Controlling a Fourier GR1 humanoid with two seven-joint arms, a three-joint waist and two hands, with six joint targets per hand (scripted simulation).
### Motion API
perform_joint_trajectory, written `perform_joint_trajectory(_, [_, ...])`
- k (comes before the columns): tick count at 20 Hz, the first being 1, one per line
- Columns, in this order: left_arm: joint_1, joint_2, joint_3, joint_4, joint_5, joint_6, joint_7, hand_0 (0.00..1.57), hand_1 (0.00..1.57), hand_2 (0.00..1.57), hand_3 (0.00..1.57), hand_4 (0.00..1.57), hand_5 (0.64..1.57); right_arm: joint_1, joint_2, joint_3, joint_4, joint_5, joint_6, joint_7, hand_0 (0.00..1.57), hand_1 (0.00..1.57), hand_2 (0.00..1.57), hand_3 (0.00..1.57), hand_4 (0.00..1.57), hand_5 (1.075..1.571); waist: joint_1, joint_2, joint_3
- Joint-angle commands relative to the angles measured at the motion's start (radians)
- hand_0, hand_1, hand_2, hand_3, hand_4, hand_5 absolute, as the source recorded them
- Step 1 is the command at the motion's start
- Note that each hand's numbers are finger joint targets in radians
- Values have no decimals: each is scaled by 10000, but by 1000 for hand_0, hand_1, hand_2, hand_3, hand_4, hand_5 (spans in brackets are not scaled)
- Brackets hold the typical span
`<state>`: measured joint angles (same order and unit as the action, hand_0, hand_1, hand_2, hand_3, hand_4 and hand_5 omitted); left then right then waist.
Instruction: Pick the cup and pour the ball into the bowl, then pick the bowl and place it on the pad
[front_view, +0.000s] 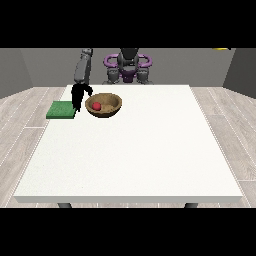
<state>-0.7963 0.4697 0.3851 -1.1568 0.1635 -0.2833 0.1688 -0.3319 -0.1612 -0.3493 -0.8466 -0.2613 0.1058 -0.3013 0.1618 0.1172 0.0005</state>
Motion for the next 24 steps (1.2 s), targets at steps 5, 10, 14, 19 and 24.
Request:
perform_joint_trajectory(5, [370,440,115,-1006,504,73,452,0,0,0,0,1018,1538,-889,-383,-170,2166,76,331,-1413,0,0,0,0,514,1552,-129,486,5])
perform_joint_trajectory(10, [674,255,25,-1692,933,-267,346,0,0,0,0,1013,1539,-1219,-810,-538,2713,-167,590,-1954,0,0,0,0,469,1548,457,1105,10])
perform_joint_trajectory(14, [363,944,414,-1402,1047,-261,336,0,0,0,0,1017,1538,-1659,-66,-147,2689,80,-45,-2285,0,0,0,0,458,1547,81,1367,5])
perform_joint_trajectory(19, [803,1196,578,-1451,1401,-602,487,0,0,0,0,1022,1541,-1744,221,29,2864,189,-481,-2191,0,0,0,0,475,1549,244,914,3])
perform_joint_trajectory(24, [639,1462,876,-1382,1877,-904,604,0,0,0,0,1018,1535,-1114,-162,-475,3404,91,-1614,-1438,878,878,580,0,608,1514,383,1311,5])
